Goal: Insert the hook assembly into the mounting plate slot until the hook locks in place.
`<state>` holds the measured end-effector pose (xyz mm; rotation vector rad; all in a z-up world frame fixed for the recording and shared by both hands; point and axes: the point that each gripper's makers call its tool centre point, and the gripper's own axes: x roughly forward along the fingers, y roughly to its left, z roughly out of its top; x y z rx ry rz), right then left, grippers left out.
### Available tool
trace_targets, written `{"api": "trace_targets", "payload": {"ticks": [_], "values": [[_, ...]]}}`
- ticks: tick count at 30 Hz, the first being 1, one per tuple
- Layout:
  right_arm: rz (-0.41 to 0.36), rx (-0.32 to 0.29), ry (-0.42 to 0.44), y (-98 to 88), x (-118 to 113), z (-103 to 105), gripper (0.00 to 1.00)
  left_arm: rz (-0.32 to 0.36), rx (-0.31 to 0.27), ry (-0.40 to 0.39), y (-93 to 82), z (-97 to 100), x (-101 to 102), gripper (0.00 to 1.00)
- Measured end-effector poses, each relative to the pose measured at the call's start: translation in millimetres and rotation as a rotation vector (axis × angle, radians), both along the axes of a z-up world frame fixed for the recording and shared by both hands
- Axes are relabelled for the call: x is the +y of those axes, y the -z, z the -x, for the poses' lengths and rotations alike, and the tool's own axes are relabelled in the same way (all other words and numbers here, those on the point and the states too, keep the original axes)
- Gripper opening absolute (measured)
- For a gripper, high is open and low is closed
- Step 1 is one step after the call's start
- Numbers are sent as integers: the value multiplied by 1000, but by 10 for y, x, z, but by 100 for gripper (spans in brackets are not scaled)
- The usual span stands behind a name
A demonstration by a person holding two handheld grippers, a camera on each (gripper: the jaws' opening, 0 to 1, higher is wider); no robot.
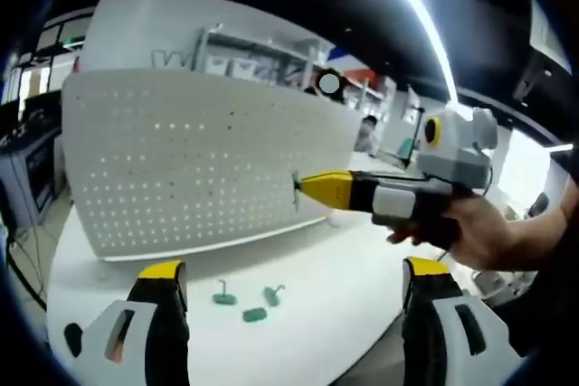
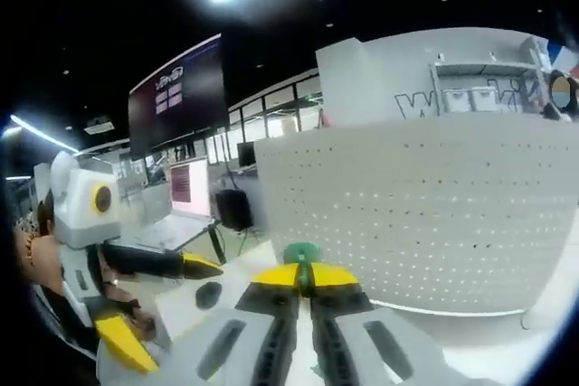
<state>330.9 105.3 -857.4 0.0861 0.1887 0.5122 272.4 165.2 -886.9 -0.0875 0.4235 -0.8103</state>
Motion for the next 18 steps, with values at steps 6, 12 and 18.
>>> {"api": "trace_targets", "payload": {"ticks": [6, 12, 18], "values": [[8, -70, 83, -119, -198, -211, 1, -7, 8, -3, 9, 29, 36, 100], [-2, -113, 163, -235, -404, -451, 1, -76, 21, -24, 126, 19, 209, 100], [-3, -148, 235, -327, -539, -676, 1, -57, 21, -50, 115, -13, 271, 100]]}}
